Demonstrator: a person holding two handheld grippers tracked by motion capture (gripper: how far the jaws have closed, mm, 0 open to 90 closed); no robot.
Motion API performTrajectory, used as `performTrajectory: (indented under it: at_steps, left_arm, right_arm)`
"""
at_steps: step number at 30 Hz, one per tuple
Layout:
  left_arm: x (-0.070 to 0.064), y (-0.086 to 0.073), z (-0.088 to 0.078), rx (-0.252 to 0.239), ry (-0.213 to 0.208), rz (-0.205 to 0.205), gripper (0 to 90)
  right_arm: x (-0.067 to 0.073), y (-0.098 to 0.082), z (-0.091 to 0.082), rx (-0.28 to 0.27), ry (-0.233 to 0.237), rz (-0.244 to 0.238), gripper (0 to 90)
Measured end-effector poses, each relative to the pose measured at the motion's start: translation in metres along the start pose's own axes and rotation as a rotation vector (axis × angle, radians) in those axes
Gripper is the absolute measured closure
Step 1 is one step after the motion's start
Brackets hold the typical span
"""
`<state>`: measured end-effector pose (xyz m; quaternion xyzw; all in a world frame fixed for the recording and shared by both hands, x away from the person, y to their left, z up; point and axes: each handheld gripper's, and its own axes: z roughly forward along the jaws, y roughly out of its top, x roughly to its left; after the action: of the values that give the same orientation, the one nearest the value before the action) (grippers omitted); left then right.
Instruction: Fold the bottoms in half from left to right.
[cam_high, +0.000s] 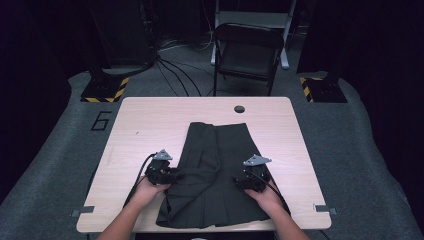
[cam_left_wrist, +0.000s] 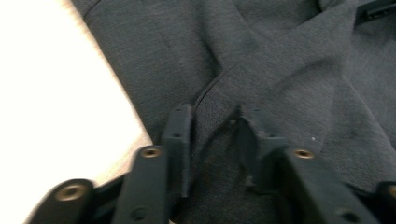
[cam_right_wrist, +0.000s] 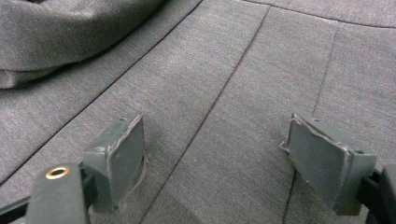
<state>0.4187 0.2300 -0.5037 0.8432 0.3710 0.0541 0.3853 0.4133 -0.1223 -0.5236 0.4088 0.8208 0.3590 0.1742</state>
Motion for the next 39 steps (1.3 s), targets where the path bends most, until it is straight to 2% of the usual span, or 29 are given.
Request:
performTrajectory:
  at_steps: [3,11,13,16,18,19,20,23,27,28,29,31,33,34,35,36,37,39]
  left_arm:
    - [-0.005,0.001,-0.003,-0.006,0.013,0.028,86.1]
    - [-0.015,0.007,-0.015,-0.041,-0.038,0.048,88.0]
    - [-0.021,0.010,-0.018,-0.053,-0.055,0.058,88.1]
    - [-0.033,0.017,-0.022,-0.074,-0.086,0.087,88.1]
    - [-0.045,0.021,-0.024,-0.077,-0.110,0.102,88.1]
    - [-0.048,0.022,-0.024,-0.073,-0.123,0.115,88.1]
    - [-0.054,0.023,-0.023,-0.075,-0.127,0.119,88.0]
    - [-0.067,0.026,-0.022,-0.068,-0.160,0.143,88.0]
    - [-0.085,0.029,-0.017,-0.057,-0.199,0.157,88.0]
    - [-0.090,0.030,-0.015,-0.052,-0.206,0.169,88.0]
    - [-0.095,0.031,-0.013,-0.052,-0.219,0.173,87.9]
    - [-0.108,0.034,-0.010,-0.045,-0.243,0.196,87.5]
    - [-0.117,0.038,-0.008,-0.050,-0.252,0.207,82.4]
    - [-0.121,0.040,-0.007,-0.052,-0.268,0.204,77.6]
    - [-0.124,0.042,-0.007,-0.052,-0.278,0.209,69.0]
    - [-0.127,0.044,-0.008,-0.057,-0.271,0.216,69.0]
    - [-0.128,0.046,-0.009,-0.060,-0.267,0.218,65.1]
    - [-0.128,0.048,-0.012,-0.070,-0.262,0.215,59.3]
  right_arm:
    - [0.000,0.000,0.000,0.000,0.000,0.000,18.9]
    - [-0.001,0.000,0.000,0.004,0.000,-0.011,19.1]
    - [-0.001,0.001,-0.001,0.012,0.007,0.005,19.7]
    - [-0.002,0.003,-0.002,0.031,0.006,-0.002,22.1]
    - [0.000,0.005,-0.004,0.038,0.005,0.018,24.6]
    - [-0.001,0.006,-0.005,0.044,0.006,-0.003,25.7]
    - [-0.001,0.006,-0.005,0.048,0.005,-0.005,26.3]
    - [0.001,0.008,-0.008,0.031,-0.005,0.007,27.8]
    - [-0.001,0.011,-0.014,0.010,-0.006,-0.008,28.5]
    - [0.000,0.011,-0.016,0.007,0.000,0.014,28.5]
    - [-0.001,0.012,-0.018,-0.006,0.004,0.003,28.5]
    - [0.000,0.015,-0.022,-0.021,0.014,0.025,28.5]
    - [0.002,0.020,-0.026,-0.045,0.036,0.032,28.5]
    - [0.003,0.021,-0.028,-0.046,0.051,0.035,28.5]
    - [0.008,0.026,-0.030,-0.053,0.080,0.020,28.5]
    - [0.008,0.026,-0.030,-0.053,0.080,0.020,28.5]
    - [0.013,0.027,-0.031,-0.055,0.089,0.021,28.3]
    - [0.020,0.030,-0.033,-0.054,0.108,-0.009,28.3]
